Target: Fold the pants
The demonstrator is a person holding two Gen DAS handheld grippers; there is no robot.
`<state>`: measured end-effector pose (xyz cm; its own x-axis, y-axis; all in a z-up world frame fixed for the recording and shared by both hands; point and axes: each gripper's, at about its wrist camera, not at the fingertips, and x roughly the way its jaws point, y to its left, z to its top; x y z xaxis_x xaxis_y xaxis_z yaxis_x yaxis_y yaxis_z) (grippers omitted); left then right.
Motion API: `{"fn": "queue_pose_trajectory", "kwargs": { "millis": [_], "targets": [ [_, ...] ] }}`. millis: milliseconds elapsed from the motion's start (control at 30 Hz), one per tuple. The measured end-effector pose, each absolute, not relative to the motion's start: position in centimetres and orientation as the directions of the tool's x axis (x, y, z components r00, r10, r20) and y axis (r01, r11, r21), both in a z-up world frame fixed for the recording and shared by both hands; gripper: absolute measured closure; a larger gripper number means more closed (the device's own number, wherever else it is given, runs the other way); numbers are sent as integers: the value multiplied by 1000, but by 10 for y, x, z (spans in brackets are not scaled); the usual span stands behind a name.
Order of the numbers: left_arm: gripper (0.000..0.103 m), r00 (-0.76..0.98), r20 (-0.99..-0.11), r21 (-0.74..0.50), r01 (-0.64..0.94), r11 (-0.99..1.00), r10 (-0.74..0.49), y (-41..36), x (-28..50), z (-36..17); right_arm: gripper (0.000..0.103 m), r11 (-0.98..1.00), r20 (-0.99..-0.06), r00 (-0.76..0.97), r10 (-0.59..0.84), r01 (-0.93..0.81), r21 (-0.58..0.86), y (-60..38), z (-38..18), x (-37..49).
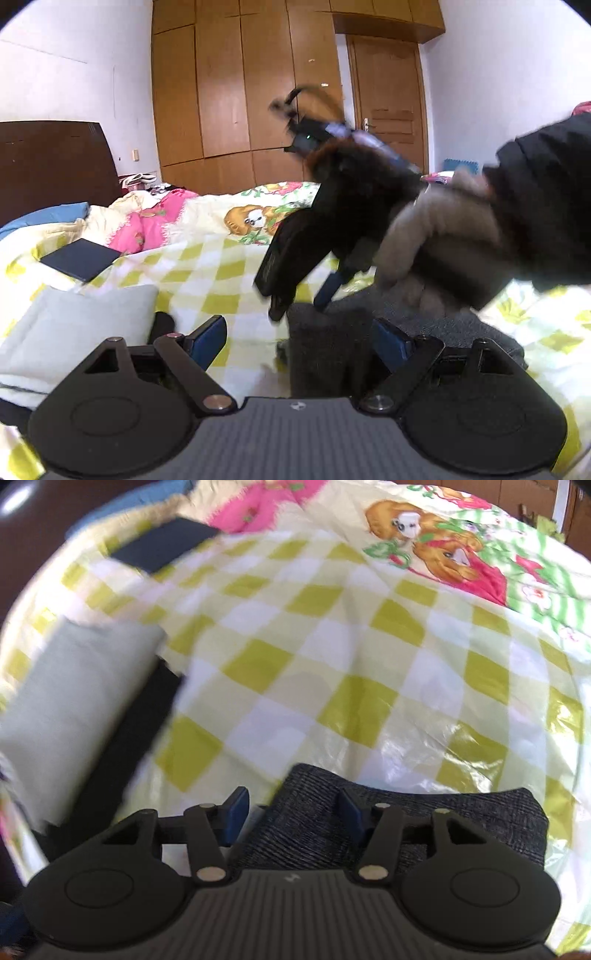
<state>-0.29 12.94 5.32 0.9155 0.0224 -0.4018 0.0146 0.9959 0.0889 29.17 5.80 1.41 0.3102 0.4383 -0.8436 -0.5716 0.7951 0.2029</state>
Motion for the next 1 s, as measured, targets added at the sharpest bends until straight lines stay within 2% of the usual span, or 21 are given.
{"fn": "queue_pose_trajectory", "kwargs": {
  "millis": [200,267,367,467,533,633,700,800,900,1000],
  "targets": [
    [5,901,-434,72,41,997,-6,121,-4,52,46,806,-840,340,424,-565,178,53,14,301],
    [5,898,-440,105,64,992,-11,110,4,45,46,800,-835,350,424,-578,163,50,13,302],
    [5,880,-475,204,92,975,16,96,22,29,39,782,-845,372,383,-618,82,52,4,302],
    [3,824,-562,255,91,963,71,98,47,2,33,789,-858,351,375,-606,98,47,-12,313],
    [1,793,-607,181,76,981,50,113,55,-8,30,793,-857,340,388,-597,122,44,-21,319],
    [0,753,-658,39,44,998,-8,135,58,-2,30,799,-819,316,479,-544,257,26,-14,327],
    [0,761,-649,1,17,1000,-12,144,50,9,30,791,-768,363,528,-540,288,7,7,321],
    [0,807,-587,70,-32,997,67,144,39,33,29,795,-706,453,544,-546,263,-30,34,295],
    [0,851,-517,112,-33,993,86,134,42,50,28,820,-703,484,521,-513,255,-65,37,270],
    [0,852,-511,186,-16,982,110,120,64,40,28,854,-721,502,477,-459,246,-86,23,244]
  ]
}}
